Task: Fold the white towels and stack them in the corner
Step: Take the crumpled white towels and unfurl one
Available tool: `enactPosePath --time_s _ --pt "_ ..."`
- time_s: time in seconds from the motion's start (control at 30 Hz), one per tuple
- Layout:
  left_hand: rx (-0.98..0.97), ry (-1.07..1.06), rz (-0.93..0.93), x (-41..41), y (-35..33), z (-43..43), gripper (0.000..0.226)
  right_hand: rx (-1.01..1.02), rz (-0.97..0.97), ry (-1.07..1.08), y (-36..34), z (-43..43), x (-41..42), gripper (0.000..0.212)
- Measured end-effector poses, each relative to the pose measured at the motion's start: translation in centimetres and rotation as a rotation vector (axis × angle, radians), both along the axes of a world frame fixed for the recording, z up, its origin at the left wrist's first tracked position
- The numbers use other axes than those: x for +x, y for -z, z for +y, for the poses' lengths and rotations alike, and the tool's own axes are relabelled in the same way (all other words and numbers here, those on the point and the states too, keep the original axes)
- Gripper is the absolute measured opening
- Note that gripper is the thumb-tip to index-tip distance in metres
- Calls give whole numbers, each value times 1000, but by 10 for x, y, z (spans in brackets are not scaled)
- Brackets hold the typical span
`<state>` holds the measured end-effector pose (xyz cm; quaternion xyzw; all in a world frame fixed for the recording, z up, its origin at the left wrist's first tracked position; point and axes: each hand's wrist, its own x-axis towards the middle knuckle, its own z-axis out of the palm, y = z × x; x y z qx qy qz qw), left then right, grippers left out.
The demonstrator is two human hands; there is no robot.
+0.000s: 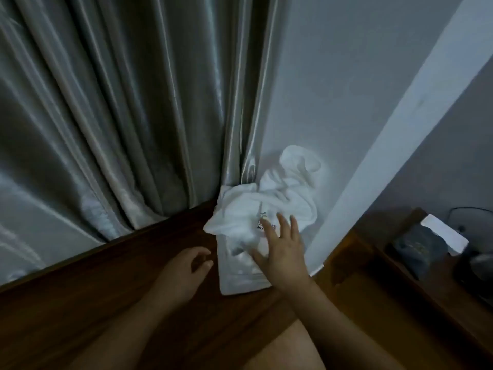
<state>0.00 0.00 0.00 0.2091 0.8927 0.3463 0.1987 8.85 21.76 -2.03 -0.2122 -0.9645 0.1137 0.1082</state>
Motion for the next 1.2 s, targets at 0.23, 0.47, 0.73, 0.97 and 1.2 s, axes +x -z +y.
enactPosePath --time_s 0.23,0.47,0.73,0.97,1.2 --pt "8 -65 -8 -40 16 71 48 -93 -218 12 -6 88 -84 111" --pt "38 -83 -37 -61 25 112 61 -183 -482 -37 37 93 -108 127" --pt "11 -106 -94 -75 34 129 68 -641 -539 -29 29 83 -111 12" --pt "270 -377 -336 -88 31 135 44 -355 148 17 -23 111 -93 53" --pt "129 -228 -374 -87 57 147 65 -701 595 25 -130 141 -86 62"
